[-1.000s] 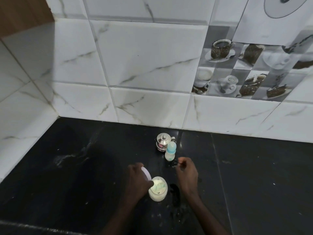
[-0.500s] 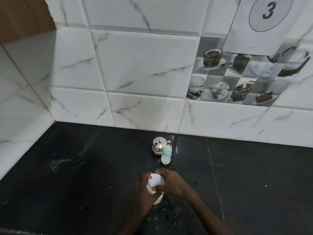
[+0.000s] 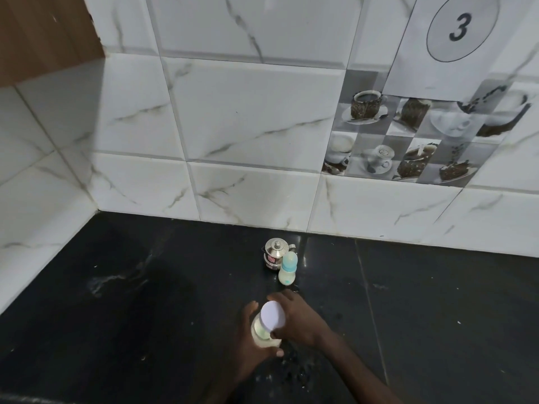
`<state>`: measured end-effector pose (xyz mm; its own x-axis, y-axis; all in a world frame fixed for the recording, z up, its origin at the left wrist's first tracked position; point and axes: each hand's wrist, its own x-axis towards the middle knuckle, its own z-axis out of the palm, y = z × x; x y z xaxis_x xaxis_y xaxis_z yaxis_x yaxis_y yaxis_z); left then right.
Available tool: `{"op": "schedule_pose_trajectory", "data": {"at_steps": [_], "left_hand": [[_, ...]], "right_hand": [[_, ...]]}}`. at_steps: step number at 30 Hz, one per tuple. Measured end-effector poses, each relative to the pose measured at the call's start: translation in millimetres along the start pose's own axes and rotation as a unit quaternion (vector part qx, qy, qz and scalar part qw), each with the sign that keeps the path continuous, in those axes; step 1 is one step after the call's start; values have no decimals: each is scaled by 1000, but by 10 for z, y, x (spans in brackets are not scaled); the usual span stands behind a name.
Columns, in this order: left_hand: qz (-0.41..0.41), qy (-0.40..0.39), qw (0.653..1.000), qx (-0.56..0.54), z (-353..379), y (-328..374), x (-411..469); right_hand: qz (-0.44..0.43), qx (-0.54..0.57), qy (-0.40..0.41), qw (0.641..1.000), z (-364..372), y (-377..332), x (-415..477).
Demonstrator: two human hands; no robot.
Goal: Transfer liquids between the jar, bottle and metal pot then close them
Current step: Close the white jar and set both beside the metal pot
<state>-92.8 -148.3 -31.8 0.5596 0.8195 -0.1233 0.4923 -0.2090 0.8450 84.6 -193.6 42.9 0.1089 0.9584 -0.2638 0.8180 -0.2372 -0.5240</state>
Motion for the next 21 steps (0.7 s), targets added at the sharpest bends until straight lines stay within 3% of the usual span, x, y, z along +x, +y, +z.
{"op": "schedule_pose_trajectory", "data": {"at_steps": [7, 19, 21], "left_hand": [[-50, -57, 997, 1, -5, -54, -106], [-59, -107, 986, 115, -101, -167, 89], [-33, -112, 991, 62, -128, -197, 36]], "right_hand": [[-53, -84, -24, 995, 145, -28, 36], [-33, -128, -43, 990, 270, -155, 37], [-31, -131, -42, 990, 269, -167, 38]]}}
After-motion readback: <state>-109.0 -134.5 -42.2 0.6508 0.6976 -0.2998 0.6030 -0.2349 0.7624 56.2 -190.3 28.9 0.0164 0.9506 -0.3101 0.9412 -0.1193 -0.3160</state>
